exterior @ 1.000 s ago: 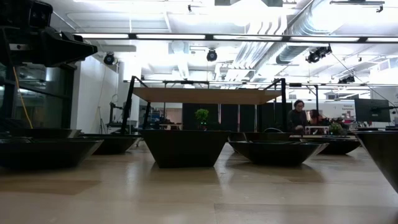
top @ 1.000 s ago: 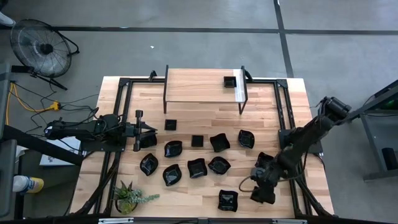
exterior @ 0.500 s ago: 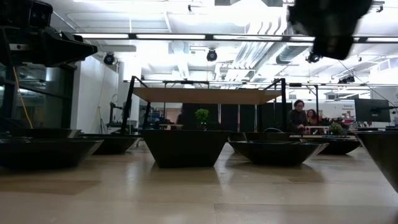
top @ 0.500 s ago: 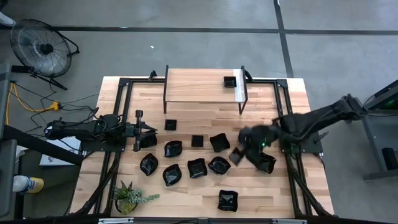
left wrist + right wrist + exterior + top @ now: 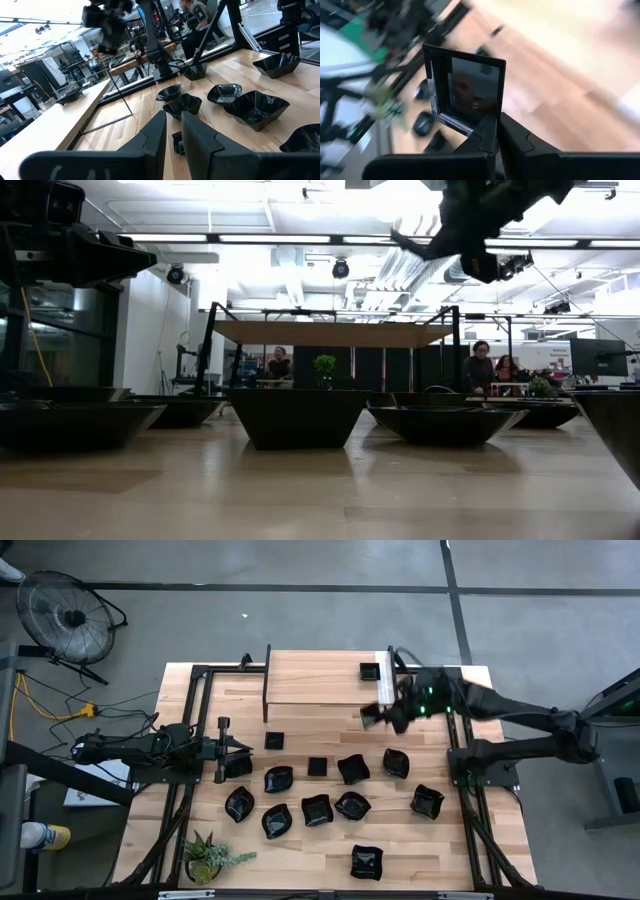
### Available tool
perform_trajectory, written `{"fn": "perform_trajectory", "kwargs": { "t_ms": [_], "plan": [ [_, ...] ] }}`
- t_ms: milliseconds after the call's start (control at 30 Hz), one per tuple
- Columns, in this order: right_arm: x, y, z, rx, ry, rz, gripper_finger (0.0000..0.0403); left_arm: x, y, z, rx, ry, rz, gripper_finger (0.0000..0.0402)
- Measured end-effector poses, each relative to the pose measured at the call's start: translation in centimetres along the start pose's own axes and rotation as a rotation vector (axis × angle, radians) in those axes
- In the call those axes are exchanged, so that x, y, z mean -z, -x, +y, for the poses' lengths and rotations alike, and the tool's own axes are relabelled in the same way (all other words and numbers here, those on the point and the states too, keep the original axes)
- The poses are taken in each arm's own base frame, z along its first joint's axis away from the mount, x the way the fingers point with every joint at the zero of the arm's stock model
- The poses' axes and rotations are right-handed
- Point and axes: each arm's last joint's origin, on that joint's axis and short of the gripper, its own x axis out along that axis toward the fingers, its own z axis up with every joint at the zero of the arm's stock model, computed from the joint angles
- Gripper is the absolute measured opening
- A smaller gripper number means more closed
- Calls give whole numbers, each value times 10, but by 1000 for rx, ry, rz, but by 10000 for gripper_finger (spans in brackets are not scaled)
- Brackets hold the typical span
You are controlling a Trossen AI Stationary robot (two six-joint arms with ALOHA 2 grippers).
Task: Pick & Place Mini shaped plates
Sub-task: Stack the black square plate on top of the black square plate on the shelf
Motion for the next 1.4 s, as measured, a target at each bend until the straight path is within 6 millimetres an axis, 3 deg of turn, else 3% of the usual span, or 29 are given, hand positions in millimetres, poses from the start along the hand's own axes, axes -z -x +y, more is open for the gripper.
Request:
{"fn": "perform_trajectory", "kwargs": {
  "t_ms": [233,433,600,1033,1400],
  "plan": [
    [-57,10,-12,149,-14,-3,11,0,0,0,0,0,0,56],
    [-103,5,-23,227,-65,31,4,0,0,0,0,0,0,56],
    [-128,-2,-44,251,-175,63,11,0,0,0,0,0,0,56],
    [-135,-23,-104,244,-472,192,3,0,0,0,0,0,0,56],
    [-131,-24,-113,224,-537,250,21,0,0,0,0,0,0,56]
  ]
}}
